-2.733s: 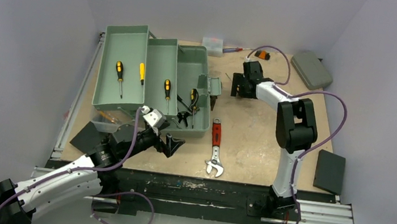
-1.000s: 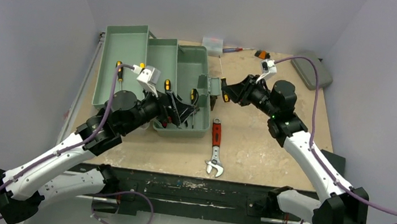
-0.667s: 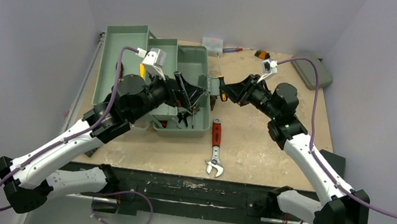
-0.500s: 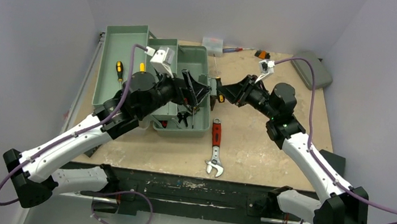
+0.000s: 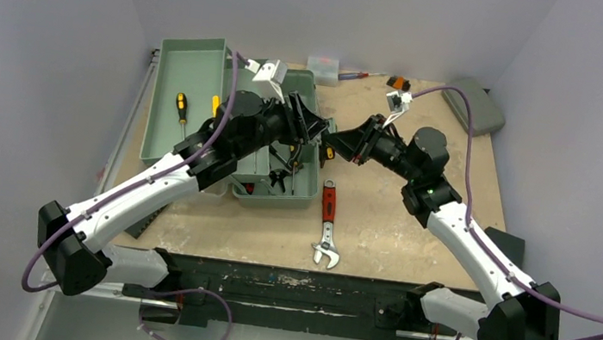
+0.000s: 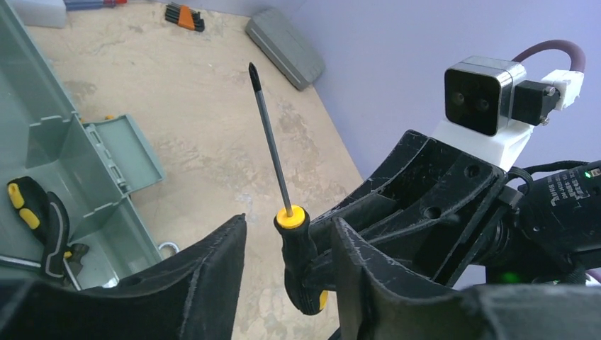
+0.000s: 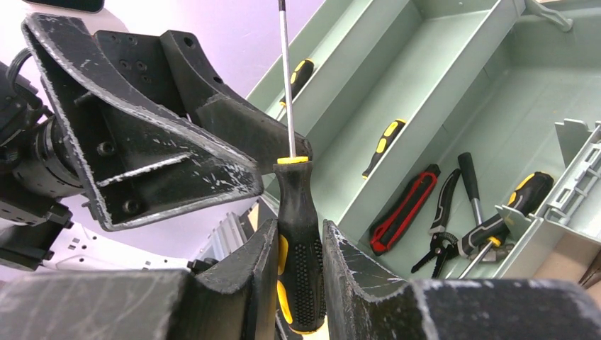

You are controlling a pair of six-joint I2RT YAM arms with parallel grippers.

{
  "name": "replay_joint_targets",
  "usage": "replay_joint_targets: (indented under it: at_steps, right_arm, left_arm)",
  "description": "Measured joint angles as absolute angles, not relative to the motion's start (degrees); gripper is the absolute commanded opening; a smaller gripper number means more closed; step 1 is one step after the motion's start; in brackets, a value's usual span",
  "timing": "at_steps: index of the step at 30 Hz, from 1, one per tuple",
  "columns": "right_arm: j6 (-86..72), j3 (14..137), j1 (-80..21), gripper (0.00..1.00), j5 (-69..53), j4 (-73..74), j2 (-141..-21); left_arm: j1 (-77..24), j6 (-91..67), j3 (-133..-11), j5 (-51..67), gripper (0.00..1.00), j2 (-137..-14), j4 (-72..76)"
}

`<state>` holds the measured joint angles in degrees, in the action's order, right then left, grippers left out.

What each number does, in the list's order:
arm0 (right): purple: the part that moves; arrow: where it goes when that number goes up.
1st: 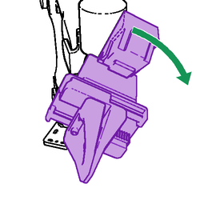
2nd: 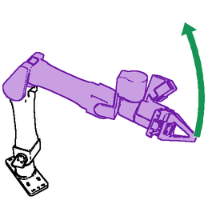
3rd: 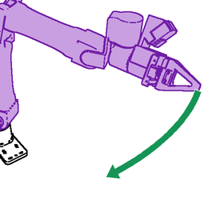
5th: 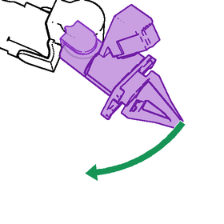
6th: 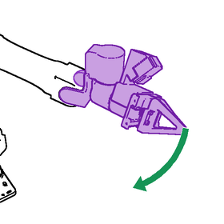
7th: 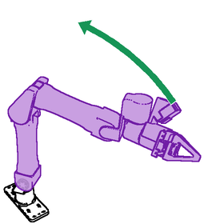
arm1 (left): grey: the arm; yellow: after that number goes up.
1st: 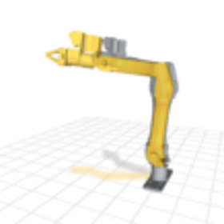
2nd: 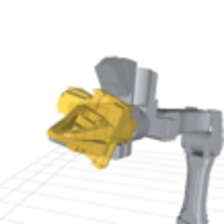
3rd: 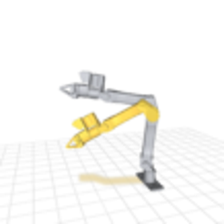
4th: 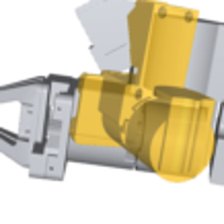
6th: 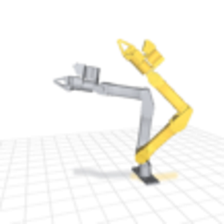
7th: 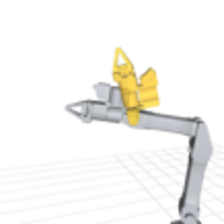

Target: Pack the tool kit

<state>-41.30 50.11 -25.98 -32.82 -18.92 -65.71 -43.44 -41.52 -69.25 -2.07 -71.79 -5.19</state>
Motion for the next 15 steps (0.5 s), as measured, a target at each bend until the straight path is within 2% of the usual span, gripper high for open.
replay_joint_targets:
  at_steps: [6,8,9,10,11,13,14,15]
  right_arm:
    - [-41.28,50.11,-26.26,0.01,-32.99,-19.2,-66.02]
    - [-41.25,50.11,-26.37,0.01,-32.99,-19.38,-66.41]
    - [-41.23,50.11,-26.37,0.01,-33.01,-19.35,-66.61]
    - [-41.21,50.11,-26.37,0.05,-33.06,-19.44,-66.85]
    - [-41.23,50.11,-26.41,0.15,-33.26,-19.77,-67.07]
    - [-41.15,50.11,-26.61,0.39,-33.39,-20.14,-67.29]
    - [-41.1,50.11,-26.63,0.47,-33.43,-20.23,-67.46]
    - [-41.06,50.11,-26.63,0.51,-33.34,-20.27,-67.51]
  left_arm:
    - [-43.22,-43.29,-69.34,0.84,0.42,-73.91,-3.86]
    - [-43.22,-44.34,-69.34,1.72,0.32,-74.56,-3.84]
    - [-43.22,-44.66,-69.32,1.96,0.23,-74.81,-3.55]
    - [-43.22,-45.17,-69.25,2.0,0.12,-75.05,-3.09]
    - [-43.11,-45.41,-68.99,1.93,0.03,-75.2,-2.59]
    - [-42.81,-45.93,-68.51,2.17,0.0,-75.29,-1.85]
    - [-42.78,-45.84,-68.51,2.2,0.0,-75.31,-1.78]
    - [-42.59,-45.76,-68.51,2.24,0.0,-75.31,-1.74]
